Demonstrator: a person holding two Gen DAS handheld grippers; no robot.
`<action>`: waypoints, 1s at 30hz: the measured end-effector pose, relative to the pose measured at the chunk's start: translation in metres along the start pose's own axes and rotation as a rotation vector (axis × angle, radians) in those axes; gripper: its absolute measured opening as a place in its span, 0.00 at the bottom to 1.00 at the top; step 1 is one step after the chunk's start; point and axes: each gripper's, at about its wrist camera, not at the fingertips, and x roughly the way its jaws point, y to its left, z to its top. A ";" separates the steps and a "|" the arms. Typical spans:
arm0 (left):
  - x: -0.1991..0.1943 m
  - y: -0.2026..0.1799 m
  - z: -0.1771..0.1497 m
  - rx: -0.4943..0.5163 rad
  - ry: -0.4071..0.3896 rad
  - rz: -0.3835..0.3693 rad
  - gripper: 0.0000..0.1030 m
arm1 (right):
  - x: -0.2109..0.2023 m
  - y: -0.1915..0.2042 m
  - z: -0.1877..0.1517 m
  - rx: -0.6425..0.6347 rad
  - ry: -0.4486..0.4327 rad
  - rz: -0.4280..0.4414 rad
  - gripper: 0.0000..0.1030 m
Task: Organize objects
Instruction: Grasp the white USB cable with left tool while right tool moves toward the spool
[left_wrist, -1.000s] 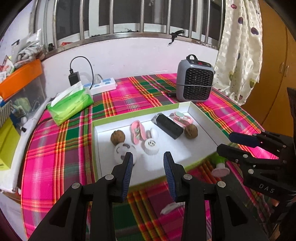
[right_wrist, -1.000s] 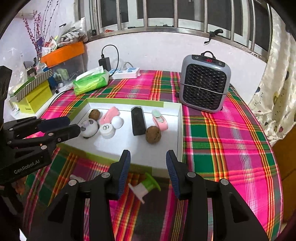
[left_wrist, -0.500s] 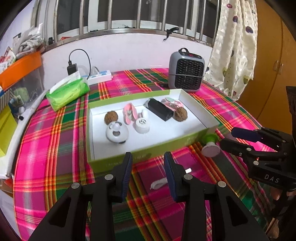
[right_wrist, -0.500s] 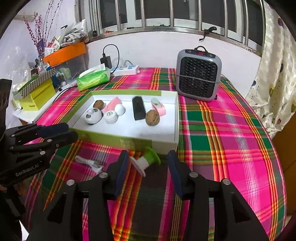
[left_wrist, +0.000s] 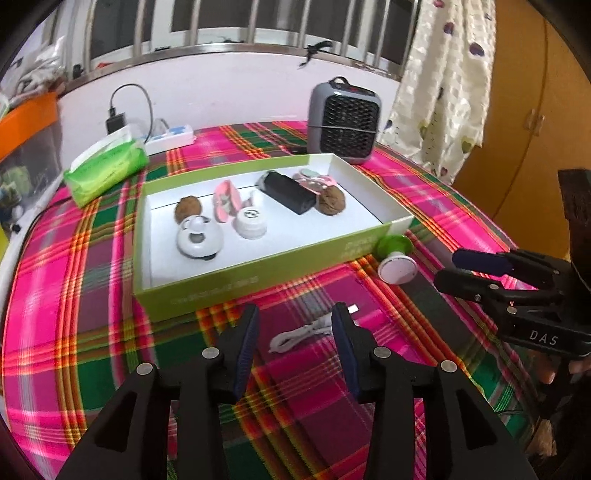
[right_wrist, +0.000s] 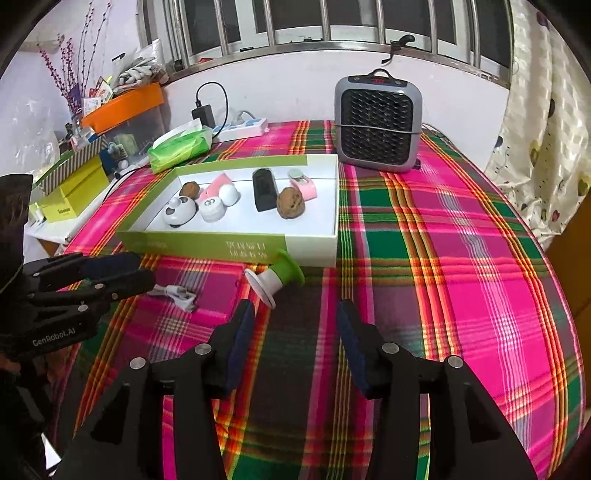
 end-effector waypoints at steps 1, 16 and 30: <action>0.001 -0.002 0.000 0.011 -0.001 -0.004 0.37 | 0.000 0.000 -0.001 0.001 0.000 -0.001 0.46; 0.013 -0.023 -0.003 0.107 0.046 0.003 0.38 | -0.005 -0.008 -0.008 0.023 0.001 -0.002 0.47; 0.013 -0.041 -0.009 0.144 0.090 -0.015 0.37 | -0.004 -0.014 -0.012 0.040 0.008 0.009 0.47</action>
